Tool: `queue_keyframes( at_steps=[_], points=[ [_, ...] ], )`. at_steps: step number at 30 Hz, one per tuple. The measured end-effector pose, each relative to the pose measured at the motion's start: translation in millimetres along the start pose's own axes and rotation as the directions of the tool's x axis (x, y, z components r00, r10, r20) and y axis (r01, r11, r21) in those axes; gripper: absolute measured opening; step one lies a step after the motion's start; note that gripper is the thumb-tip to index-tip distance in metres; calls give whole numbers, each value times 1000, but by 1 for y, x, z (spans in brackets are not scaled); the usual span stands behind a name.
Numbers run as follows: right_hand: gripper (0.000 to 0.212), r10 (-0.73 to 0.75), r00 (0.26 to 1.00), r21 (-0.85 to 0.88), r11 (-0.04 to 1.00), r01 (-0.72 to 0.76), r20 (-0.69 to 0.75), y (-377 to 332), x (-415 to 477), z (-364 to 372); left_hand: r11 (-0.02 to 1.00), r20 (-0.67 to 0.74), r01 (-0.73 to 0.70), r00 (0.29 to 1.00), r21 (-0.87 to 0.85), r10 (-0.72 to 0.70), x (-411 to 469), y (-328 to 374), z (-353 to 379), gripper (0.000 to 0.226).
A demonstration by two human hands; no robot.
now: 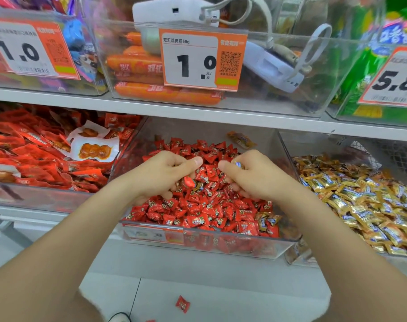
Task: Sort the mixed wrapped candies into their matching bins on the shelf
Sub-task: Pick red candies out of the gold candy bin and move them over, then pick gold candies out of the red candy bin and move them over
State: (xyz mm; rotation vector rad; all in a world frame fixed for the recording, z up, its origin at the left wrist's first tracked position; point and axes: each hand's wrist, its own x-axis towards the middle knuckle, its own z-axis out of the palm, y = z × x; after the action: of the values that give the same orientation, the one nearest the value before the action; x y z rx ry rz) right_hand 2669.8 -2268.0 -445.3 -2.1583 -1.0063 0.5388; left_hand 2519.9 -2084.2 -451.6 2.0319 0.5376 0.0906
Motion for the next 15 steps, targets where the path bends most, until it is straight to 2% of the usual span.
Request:
queue_keyframes(
  at_steps=[3,6,8,10,13,15],
  points=[
    [13,-70,992,4,998,70,101,-3,-8,-1,996,-8,-21,1000,86,22,-3,0,4,53],
    [18,-107,992,19,994,106,60,-5,-14,-6,991,-71,8,998,137,2,-2,2,9,55],
    [33,-137,991,-77,988,136,-6,-8,-21,-10,995,-75,87,994,52,-82,-1,5,13,51],
    [50,-191,977,-203,965,168,-97,-9,-31,-16,990,3,132,991,-56,-132,-2,10,17,51],
    [38,-291,922,-255,940,226,-256,-5,-49,-28,986,143,65,989,-151,-43,-3,19,28,43],
    [30,-303,867,-241,945,221,-395,1,-60,-37,985,210,16,978,-174,21,-5,29,40,24]
  ],
)
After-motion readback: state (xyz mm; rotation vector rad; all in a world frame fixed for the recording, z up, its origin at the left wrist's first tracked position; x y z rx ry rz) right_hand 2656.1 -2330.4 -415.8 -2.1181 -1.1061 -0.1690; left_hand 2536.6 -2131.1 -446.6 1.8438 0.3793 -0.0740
